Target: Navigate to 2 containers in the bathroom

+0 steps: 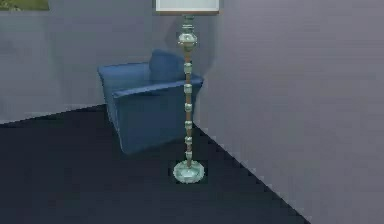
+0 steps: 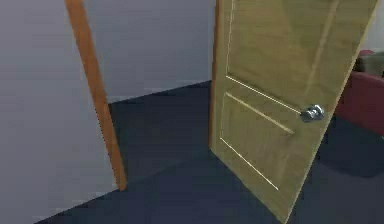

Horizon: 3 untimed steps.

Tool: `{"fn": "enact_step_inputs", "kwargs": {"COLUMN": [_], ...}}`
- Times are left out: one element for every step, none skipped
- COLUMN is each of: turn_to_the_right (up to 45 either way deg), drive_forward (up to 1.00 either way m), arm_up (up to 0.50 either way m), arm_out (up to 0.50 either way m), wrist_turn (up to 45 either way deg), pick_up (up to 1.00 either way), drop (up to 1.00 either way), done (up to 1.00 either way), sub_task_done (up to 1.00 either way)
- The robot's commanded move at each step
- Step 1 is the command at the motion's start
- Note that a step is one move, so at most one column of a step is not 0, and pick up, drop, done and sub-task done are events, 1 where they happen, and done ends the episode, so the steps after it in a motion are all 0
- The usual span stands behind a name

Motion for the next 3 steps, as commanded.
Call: {"fn": "enact_step_inputs", "kwargs": {"turn_to_the_right": [45.0, 36.0, 0.0], "drive_forward": [0.0, 0.0, 1.0], "arm_up": [0.0, 0.0, 0.0], "arm_out": [0.0, 0.0, 0.0], "wrist_turn": [0.0, 0.0, 0.0], "pick_up": [0.0, 0.0, 0.0], "drop": [0.0, 0.0, 0.0], "done": [0.0, 0.0, 0.0], "sub_task_done": [0.0, 0.0, 0.0]}}
